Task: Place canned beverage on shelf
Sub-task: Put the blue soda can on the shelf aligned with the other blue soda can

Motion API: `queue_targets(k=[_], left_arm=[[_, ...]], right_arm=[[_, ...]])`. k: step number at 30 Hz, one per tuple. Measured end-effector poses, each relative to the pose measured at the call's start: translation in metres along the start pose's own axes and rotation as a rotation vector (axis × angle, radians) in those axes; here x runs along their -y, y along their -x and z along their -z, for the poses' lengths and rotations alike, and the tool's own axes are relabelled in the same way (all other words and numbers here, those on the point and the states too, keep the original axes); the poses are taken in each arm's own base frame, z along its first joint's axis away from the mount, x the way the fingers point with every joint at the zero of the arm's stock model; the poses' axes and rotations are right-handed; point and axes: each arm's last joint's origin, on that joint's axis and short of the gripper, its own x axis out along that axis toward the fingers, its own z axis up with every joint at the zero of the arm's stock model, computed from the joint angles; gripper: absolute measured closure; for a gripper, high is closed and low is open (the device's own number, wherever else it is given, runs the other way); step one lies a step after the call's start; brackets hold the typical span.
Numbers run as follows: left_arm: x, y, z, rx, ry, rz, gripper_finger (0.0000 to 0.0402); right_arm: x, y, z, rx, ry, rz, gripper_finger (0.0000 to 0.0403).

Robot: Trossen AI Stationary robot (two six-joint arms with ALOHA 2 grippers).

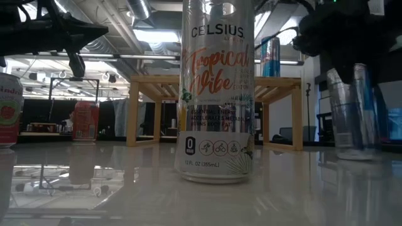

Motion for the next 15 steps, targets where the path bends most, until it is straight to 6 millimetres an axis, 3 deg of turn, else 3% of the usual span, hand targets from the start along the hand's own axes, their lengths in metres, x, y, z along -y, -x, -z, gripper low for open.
queue_targets(k=[3,7,11,15], left_arm=[[0.000,0.000,0.000,-0.004,0.000,0.004,0.0401],[0.000,0.000,0.000,-0.005,0.001,0.005,0.0401],[0.000,0.000,0.000,-0.005,0.022,0.006,0.0401],[0.000,0.000,0.000,-0.004,0.066,0.007,0.0401]], right_arm=[[-0.003,0.010,0.000,0.039,0.029,-0.010,0.0069],[-0.004,0.038,0.003,0.118,0.107,-0.042,0.0062],[0.000,0.075,0.024,0.224,0.282,-0.079,0.0065],[0.023,0.099,0.054,0.379,0.361,-0.146,0.0065]])
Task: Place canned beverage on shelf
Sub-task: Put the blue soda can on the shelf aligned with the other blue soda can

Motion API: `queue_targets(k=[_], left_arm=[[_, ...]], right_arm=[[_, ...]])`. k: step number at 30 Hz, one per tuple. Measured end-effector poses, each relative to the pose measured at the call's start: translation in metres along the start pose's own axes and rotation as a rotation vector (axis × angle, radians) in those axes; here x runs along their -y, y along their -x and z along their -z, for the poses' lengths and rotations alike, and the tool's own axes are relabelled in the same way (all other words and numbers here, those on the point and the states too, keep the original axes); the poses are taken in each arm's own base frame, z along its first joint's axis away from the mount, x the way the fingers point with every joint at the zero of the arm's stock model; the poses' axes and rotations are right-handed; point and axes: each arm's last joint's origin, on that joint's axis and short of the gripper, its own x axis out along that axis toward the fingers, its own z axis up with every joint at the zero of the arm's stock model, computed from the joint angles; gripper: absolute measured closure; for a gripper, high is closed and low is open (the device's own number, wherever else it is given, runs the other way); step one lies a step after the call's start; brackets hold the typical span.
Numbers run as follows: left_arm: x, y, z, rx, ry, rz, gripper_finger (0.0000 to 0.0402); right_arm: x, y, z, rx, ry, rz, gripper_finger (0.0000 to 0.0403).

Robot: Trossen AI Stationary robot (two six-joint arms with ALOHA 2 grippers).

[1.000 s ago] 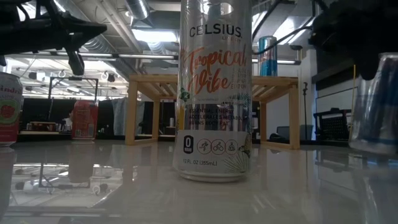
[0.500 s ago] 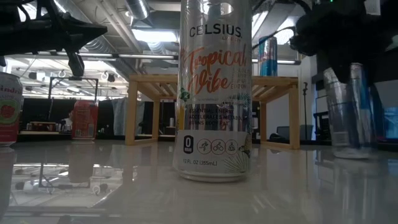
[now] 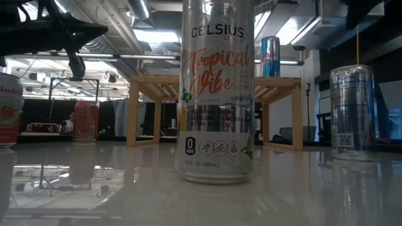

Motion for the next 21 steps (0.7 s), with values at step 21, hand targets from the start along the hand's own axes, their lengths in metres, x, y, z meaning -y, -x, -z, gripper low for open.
queue_targets(k=[21], left_arm=[[0.077,-0.110,-0.033,-0.254,-0.291,-0.036,0.0402]], right_arm=[[0.054,-0.058,0.098,0.138,0.249,-0.156,0.0065]])
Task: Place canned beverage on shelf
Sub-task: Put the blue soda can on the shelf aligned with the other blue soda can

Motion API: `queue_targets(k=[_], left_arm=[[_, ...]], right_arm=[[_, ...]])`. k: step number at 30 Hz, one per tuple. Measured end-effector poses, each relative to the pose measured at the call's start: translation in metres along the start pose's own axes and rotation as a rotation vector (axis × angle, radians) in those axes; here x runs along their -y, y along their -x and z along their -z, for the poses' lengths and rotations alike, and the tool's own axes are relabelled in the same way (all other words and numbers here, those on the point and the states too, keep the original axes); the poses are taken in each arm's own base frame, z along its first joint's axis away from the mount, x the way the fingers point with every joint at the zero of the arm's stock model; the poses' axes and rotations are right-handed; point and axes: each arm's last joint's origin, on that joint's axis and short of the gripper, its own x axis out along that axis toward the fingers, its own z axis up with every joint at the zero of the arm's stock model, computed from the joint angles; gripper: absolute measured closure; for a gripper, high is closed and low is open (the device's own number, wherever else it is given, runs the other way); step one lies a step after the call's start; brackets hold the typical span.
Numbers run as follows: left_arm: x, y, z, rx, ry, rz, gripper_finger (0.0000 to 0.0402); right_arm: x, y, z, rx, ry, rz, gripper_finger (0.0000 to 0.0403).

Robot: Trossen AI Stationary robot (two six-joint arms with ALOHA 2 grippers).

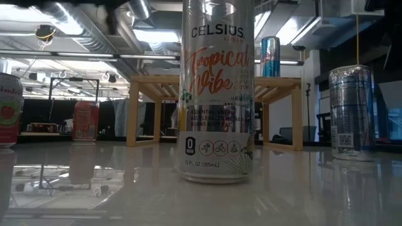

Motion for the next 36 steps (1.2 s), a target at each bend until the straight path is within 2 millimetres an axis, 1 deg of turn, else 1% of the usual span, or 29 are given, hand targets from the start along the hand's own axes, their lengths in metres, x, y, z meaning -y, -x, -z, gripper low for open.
queue_targets(k=[3,6,9,11,13,17,22,24,26,29,36], left_arm=[[0.014,-0.036,-0.002,-0.082,-0.038,0.025,0.0402],[0.030,-0.068,-0.005,-0.117,-0.096,0.063,0.0401],[0.039,-0.095,-0.002,-0.154,-0.118,0.083,0.0401],[0.042,-0.109,0.002,-0.176,-0.117,0.081,0.0401],[0.045,-0.122,0.005,-0.188,-0.112,0.082,0.0401],[0.046,-0.150,0.022,-0.242,-0.116,0.072,0.0401],[0.043,-0.181,0.047,-0.305,-0.115,0.052,0.0401],[0.040,-0.189,0.056,-0.329,-0.100,0.039,0.0401],[0.039,-0.195,0.061,-0.349,-0.095,0.048,0.0401],[0.040,-0.197,0.061,-0.345,-0.093,0.058,0.0401],[0.040,-0.198,0.062,-0.348,-0.091,0.059,0.0401]], right_arm=[[0.001,-0.003,0.001,0.014,0.046,0.009,0.0066],[0.000,-0.007,0.002,0.018,0.060,0.021,0.0066],[-0.003,-0.016,0.004,0.010,0.079,0.035,0.0065],[-0.003,-0.022,0.007,-0.014,0.120,0.055,0.0065],[-0.003,-0.028,0.009,-0.016,0.124,0.058,0.0065],[-0.005,-0.045,0.013,0.071,0.122,0.058,0.0065],[0.004,-0.061,0.020,0.180,0.150,0.136,0.0066],[0.006,-0.065,0.021,0.219,0.155,0.145,0.0066],[0.005,-0.070,0.023,0.236,0.192,0.118,0.0066],[0.003,-0.079,0.026,0.250,0.242,0.071,0.0066],[0.017,-0.101,0.028,0.367,0.199,0.134,0.0066]])
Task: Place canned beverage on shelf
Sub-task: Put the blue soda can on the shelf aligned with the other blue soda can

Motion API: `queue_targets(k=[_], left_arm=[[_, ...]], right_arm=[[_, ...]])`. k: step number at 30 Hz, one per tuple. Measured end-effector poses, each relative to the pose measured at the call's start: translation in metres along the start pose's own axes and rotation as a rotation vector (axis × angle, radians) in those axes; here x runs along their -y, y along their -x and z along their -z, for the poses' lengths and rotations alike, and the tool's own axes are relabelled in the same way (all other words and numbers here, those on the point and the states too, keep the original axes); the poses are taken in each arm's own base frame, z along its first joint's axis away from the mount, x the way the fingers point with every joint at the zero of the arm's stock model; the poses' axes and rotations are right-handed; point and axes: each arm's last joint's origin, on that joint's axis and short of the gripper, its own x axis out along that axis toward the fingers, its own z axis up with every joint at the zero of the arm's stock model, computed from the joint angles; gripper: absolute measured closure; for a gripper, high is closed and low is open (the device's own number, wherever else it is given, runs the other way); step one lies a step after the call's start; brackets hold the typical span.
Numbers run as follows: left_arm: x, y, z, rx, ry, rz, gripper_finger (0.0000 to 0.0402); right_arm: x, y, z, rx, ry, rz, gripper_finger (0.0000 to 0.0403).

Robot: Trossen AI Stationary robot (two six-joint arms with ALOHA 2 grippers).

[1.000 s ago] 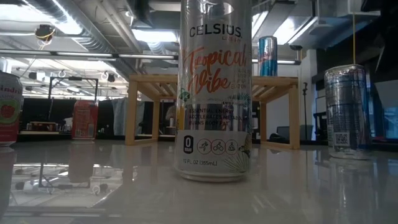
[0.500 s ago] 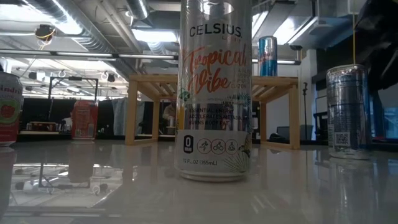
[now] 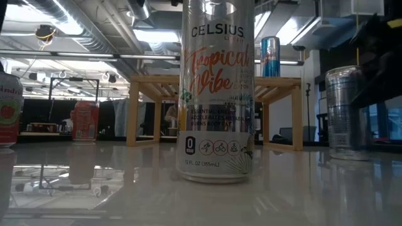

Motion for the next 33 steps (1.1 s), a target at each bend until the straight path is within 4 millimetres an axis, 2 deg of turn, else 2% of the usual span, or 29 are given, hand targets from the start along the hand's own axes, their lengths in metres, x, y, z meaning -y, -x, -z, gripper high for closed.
queue_targets(k=[9,12,16,19,25,30,33], left_arm=[[0.000,0.000,0.000,-0.004,0.003,0.005,0.0401],[0.000,0.000,0.000,-0.006,0.004,0.011,0.0401],[0.001,0.000,0.000,-0.012,0.004,0.022,0.0401],[0.003,0.004,0.000,-0.056,0.014,0.080,0.0401],[0.019,0.043,-0.018,-0.118,0.042,0.059,0.0401],[0.023,0.076,-0.021,-0.202,-0.028,-0.082,0.0401],[0.021,0.088,-0.021,-0.238,-0.072,-0.144,0.0401]], right_arm=[[-0.002,-0.011,0.002,0.084,0.047,-0.115,0.0077],[-0.002,-0.011,0.002,0.095,0.049,-0.105,0.0113],[-0.001,-0.011,0.002,0.104,0.047,-0.088,0.0194],[-0.002,-0.011,0.001,0.106,0.043,-0.094,0.0203],[-0.008,-0.006,-0.012,0.172,-0.096,-0.110,0.0203],[-0.008,-0.009,-0.019,0.247,-0.236,0.034,0.0203],[-0.009,-0.019,-0.027,0.199,-0.284,0.116,0.0203]])
